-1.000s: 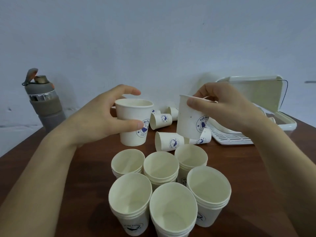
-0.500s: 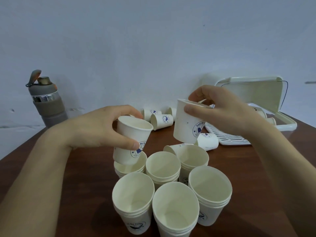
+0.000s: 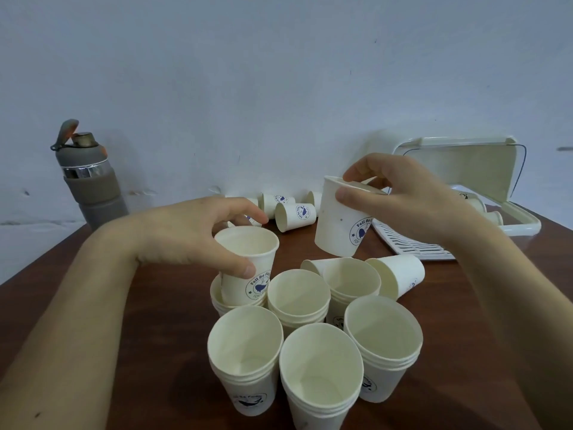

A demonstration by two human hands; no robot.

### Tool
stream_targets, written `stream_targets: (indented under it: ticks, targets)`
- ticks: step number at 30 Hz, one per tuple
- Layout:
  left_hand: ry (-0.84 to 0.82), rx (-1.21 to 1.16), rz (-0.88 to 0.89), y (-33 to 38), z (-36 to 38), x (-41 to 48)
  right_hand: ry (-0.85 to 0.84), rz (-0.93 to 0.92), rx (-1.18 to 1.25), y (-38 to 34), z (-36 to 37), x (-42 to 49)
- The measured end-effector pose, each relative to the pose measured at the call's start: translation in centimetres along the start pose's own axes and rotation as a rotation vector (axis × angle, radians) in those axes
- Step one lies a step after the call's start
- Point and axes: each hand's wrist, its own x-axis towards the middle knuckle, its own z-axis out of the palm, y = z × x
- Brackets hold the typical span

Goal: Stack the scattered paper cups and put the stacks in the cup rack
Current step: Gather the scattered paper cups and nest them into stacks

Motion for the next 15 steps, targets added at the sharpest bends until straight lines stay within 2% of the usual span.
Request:
stream_targets:
  ticks: [6,12,15]
  targets:
    - [-0.028,-0.005,-0.028,0.0,0.0,0.1,-0.002,-0.007,-0.006,-0.1,-0.2,-0.1]
    - [0.166,-0.041,-0.034,0.7,0.2,0.3,-0.098,-0.012,0.058,-0.6,-1.9,-0.7]
    - [0.212,-0.038,-0.019,1.0,0.4,0.4,-0.120,-0.045,0.077,-1.0,-2.3,-1.0]
